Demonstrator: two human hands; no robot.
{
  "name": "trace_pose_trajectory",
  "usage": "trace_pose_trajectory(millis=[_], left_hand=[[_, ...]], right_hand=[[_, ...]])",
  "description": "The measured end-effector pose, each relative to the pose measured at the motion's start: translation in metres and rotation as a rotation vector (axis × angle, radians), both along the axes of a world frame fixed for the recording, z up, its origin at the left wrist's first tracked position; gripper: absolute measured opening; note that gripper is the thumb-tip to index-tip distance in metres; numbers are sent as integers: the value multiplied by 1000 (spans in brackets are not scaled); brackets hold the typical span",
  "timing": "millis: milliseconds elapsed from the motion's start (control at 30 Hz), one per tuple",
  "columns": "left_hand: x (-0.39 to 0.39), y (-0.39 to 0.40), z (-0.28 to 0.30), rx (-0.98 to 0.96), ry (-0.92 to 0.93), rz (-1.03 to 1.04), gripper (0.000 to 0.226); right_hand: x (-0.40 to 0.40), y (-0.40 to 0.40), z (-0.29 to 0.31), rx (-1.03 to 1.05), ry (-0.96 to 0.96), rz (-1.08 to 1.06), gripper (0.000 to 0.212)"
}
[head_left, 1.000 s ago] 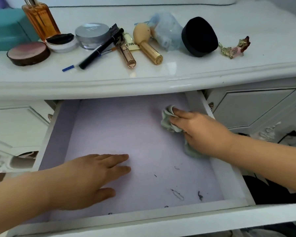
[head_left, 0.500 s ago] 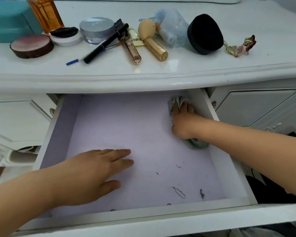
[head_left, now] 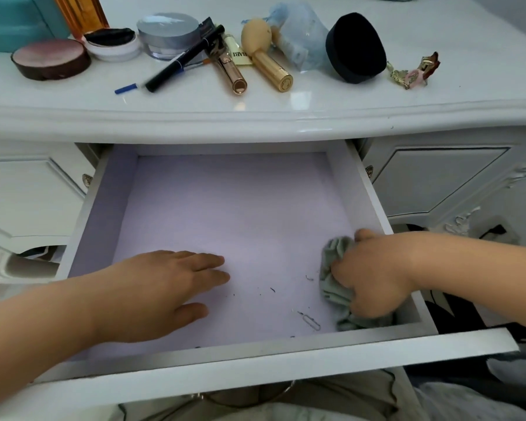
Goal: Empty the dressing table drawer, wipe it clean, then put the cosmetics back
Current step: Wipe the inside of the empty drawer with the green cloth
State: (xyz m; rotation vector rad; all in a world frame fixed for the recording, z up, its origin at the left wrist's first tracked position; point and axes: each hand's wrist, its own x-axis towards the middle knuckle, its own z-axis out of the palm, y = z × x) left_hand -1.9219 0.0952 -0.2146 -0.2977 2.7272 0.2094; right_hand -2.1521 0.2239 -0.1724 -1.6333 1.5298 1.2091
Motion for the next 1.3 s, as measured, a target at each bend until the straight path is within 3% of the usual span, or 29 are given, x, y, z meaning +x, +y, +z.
trace_pose_trajectory(millis=[133, 233, 367, 767, 867, 1000, 1133, 1300], left_hand=[[0, 3, 6, -9, -5, 28, 52], [-1, 3, 2, -24, 14, -17, 80], [-3, 5, 5, -6, -64, -32, 49], [-3, 1, 12, 6, -35, 47, 48], [-4, 1, 13, -1, -23, 55, 49], [-4, 1, 12, -15, -40, 65, 53], [-3, 1, 12, -2, -57, 66, 52], [-3, 1, 12, 13, -51, 75, 51]], right_hand=[[-2, 11, 1, 22, -167, -160, 20], [-6, 12, -3, 23, -224, -253, 21], [-3, 6, -9, 22, -314, -319, 29], [44, -32, -33, -271, -928, -691, 27], [24, -32, -13, -413, -1020, -673, 28], [-8, -22, 10, -518, -942, -540, 27], [-36, -12, 11, -574, -659, -337, 32], [-47, -1, -12, -376, -364, -175, 49]])
